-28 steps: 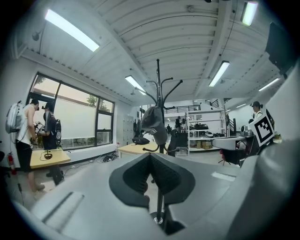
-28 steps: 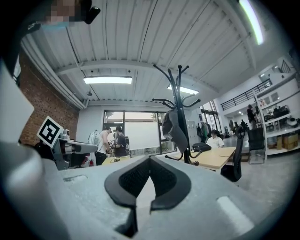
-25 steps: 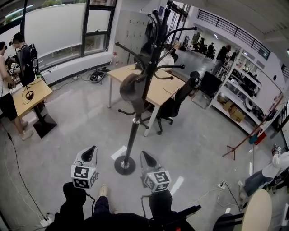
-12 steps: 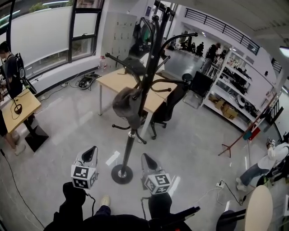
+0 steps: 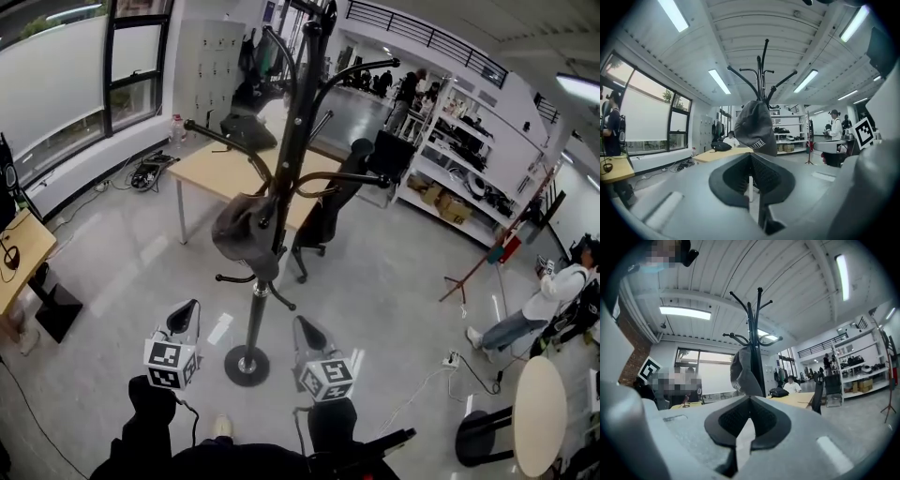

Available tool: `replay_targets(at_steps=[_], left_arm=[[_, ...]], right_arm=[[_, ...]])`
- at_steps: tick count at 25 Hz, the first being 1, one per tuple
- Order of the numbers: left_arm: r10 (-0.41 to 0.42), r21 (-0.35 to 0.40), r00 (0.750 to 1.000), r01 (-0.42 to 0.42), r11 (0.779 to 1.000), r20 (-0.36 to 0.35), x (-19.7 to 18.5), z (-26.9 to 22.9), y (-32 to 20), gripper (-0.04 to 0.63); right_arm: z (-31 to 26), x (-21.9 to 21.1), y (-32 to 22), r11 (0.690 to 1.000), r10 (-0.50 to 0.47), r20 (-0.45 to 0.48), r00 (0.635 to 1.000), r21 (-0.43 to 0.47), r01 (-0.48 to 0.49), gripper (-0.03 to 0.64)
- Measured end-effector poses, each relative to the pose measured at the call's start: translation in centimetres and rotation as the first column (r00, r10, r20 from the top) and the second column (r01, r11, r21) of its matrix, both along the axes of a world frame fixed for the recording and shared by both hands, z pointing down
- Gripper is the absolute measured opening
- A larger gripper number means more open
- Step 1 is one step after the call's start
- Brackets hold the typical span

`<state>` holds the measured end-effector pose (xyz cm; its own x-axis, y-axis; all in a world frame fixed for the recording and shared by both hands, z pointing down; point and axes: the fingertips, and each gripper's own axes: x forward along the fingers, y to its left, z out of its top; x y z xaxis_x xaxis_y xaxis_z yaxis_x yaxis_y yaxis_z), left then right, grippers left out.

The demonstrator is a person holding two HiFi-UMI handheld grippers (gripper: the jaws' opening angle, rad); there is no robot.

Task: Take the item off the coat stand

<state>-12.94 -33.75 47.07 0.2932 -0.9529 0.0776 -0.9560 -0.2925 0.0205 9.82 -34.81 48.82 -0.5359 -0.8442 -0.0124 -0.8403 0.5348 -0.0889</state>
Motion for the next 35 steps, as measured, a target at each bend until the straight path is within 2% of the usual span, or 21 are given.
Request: replay_targets(at_steps=[12, 24, 32, 35], left_arm=[[0.150, 0.003, 0.989, -0.150, 0.989, 0.009, -0.4, 0.1, -5.9, 0.003], [0.218, 0.042, 0.976, -0.217, 0.975, -0.021, 0.8, -1.9, -10.7, 0.005], [0.244, 0.058, 0.969, -0.241, 0.969, -0.043, 1.4, -2.4, -12.6, 0.123], [0.261, 0.066, 0.964, -0.257, 0.964, -0.053, 1.6, -2.7, -13.1, 0.189]], right_arm=[[0.5, 0.5, -1.8, 0.984, 0.178, 0.001, 0.984, 0.007, -0.178, 0.002], [0.7, 2.8, -2.0, 0.956, 0.293, 0.006, 0.956, 0.000, -0.293, 0.002], [1.0, 3.7, -2.3, 0.945, 0.328, 0.006, 0.945, 0.003, -0.328, 0.002], [1.1, 3.7, -2.3, 0.942, 0.335, 0.004, 0.942, 0.002, -0.335, 0.002]])
